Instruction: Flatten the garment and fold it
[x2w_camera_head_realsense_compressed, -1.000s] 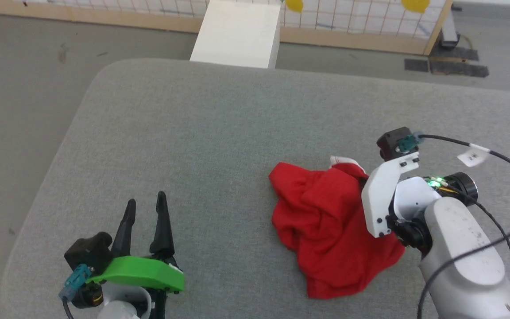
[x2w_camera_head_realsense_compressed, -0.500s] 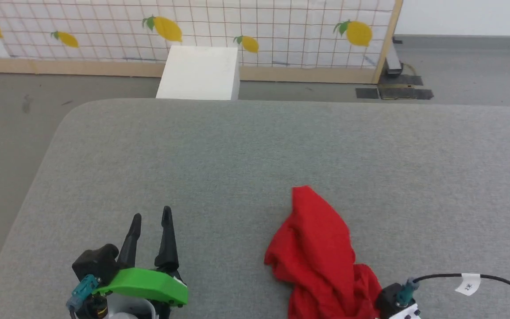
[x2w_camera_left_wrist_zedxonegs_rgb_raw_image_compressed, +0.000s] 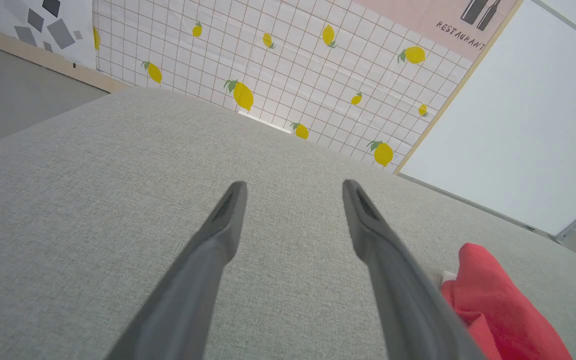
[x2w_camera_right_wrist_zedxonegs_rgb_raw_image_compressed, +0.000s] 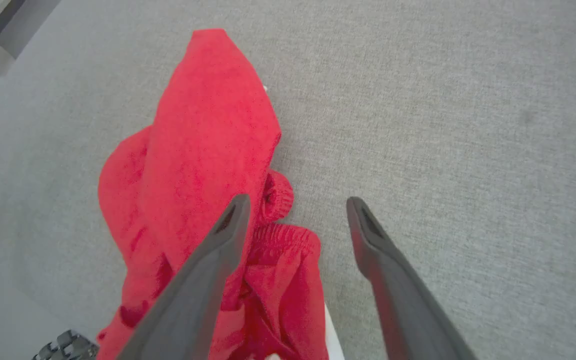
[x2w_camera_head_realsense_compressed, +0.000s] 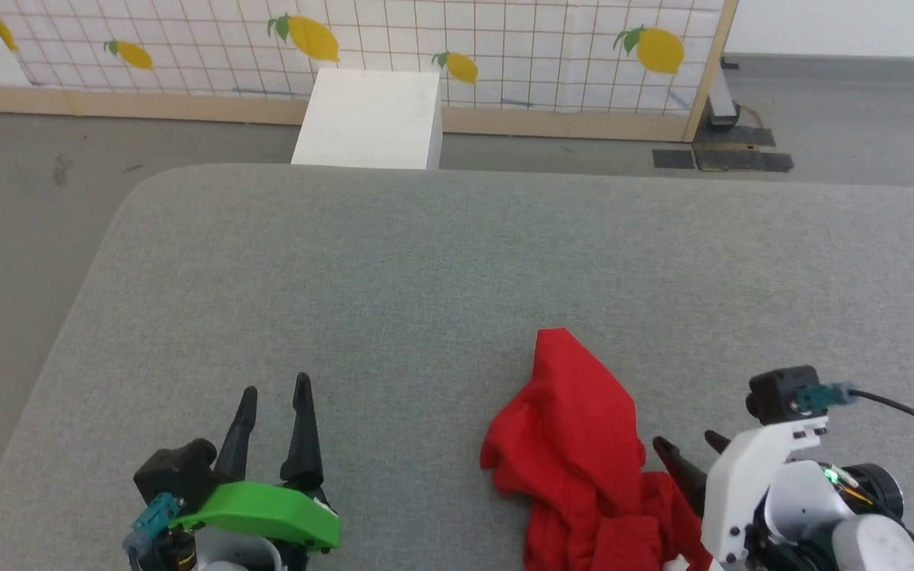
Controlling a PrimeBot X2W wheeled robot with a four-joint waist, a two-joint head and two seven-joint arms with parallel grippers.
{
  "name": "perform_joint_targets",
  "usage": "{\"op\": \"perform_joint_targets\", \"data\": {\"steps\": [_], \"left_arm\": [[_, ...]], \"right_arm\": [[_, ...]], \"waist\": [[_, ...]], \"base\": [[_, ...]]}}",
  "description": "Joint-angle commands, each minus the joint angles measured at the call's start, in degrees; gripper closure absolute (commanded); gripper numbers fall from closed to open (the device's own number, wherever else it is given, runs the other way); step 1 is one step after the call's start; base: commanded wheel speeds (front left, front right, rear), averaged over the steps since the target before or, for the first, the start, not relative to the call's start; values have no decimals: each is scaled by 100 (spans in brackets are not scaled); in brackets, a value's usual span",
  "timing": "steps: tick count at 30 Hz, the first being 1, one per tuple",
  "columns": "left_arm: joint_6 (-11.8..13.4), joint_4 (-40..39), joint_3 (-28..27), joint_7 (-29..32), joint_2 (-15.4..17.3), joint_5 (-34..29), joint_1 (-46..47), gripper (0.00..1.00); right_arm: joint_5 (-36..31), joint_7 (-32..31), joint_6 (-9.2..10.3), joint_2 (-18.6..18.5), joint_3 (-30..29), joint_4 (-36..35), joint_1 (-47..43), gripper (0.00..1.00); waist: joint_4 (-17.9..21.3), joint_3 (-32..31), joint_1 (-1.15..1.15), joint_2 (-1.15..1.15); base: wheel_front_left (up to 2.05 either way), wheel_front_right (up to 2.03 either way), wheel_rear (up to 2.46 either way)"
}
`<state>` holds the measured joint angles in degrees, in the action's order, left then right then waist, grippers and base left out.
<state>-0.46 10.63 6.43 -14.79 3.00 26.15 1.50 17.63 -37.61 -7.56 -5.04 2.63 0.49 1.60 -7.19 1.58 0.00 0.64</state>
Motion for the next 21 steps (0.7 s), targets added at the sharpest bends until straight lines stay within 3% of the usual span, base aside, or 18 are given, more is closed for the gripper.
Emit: {"op": "perform_joint_targets", "data": {"steps": [1, 7, 17, 18, 20, 21], "left_arm": [[-9, 3, 16, -20, -12, -1, 1, 0], [-8, -9, 62, -20, -13, 37, 107, 0], [13, -14, 94, -20, -13, 98, 186, 0], [14, -12, 99, -20, -13, 100, 192, 0], [21, -13, 92, -20, -13, 105, 191, 0], [24, -13, 86, -20, -13, 107, 188, 0]], "right_arm": [[-209, 18, 8, 38, -30, 195, 169, 0], [-941, 33, 8, 151, 72, 1006, 613, 0], [-972, 34, 8, 191, 715, 1783, 849, 0], [-958, 12, 8, 185, 716, 1841, 861, 24], [-918, 99, 8, 160, 643, 1859, 920, 100], [-897, 137, 8, 138, 598, 1852, 950, 100]], "waist": [[-54, 67, 0, -64], [-200, 243, 0, -64], [-391, 461, 0, -64], [-398, 465, 0, -64], [-396, 462, 0, -64], [-391, 457, 0, -64]], "base": [[0, 0, 0], [0, 0, 0], [0, 0, 0], [0, 0, 0], [0, 0, 0], [0, 0, 0]]}}
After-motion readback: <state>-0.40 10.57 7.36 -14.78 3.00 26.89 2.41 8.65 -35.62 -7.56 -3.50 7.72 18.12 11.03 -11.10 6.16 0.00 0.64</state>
